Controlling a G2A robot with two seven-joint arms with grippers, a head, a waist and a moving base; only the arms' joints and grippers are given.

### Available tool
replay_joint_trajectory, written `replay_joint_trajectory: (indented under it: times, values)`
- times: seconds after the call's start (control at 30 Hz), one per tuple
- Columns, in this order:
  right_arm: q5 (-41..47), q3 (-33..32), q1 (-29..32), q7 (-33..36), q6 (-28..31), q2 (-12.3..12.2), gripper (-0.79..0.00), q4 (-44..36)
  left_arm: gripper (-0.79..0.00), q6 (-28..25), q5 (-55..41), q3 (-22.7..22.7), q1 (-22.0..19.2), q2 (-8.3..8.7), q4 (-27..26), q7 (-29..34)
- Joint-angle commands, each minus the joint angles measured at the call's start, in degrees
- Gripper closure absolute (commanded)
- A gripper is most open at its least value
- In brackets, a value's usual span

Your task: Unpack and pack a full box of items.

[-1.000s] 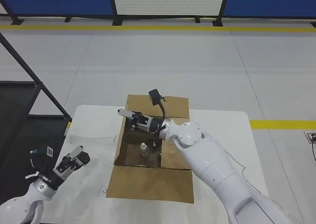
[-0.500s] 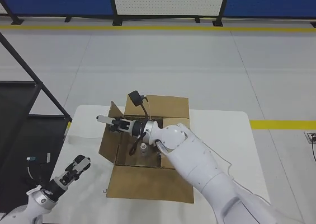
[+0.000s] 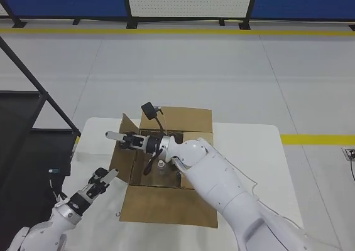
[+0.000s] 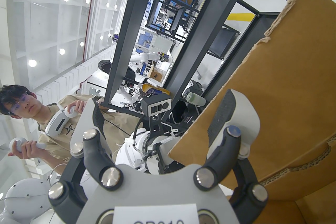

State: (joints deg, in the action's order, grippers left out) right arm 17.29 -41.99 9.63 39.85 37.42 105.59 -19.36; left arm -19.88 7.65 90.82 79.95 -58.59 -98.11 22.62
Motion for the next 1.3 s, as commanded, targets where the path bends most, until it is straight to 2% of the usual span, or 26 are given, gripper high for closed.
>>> replay_joint_trajectory:
  times: [0.0,0.33,0.53,0.87,1.27]
  values:
    - [0.0,-0.2,-0.1,0.6,0.2,0.2,-0.785,0.4,-0.785,0.8,1.6,-0.6,-0.3,-0.16,0.2,-1.9]
    - [-1.4,-0.9,-0.3,2.6,2.9,0.4,-0.785,0.8,-0.785,2.7,-1.0,0.8,-0.4,-0.33,3.0,-2.0]
    - [-1.8,-2.3,-0.6,2.9,6.2,-0.2,-0.785,1.1,-0.785,3.2,-1.3,2.4,1.0,-0.28,3.3,-1.9]
    - [-5.3,-4.9,0.0,0.4,12.0,-3.1,-0.785,2.0,-0.785,7.1,-0.9,4.1,2.8,-0.11,4.7,1.1]
    - [-8.0,-9.0,3.4,-2.2,13.5,-7.5,-0.785,-1.4,-0.785,14.9,2.9,1.2,-0.4,-0.45,8.3,1.7]
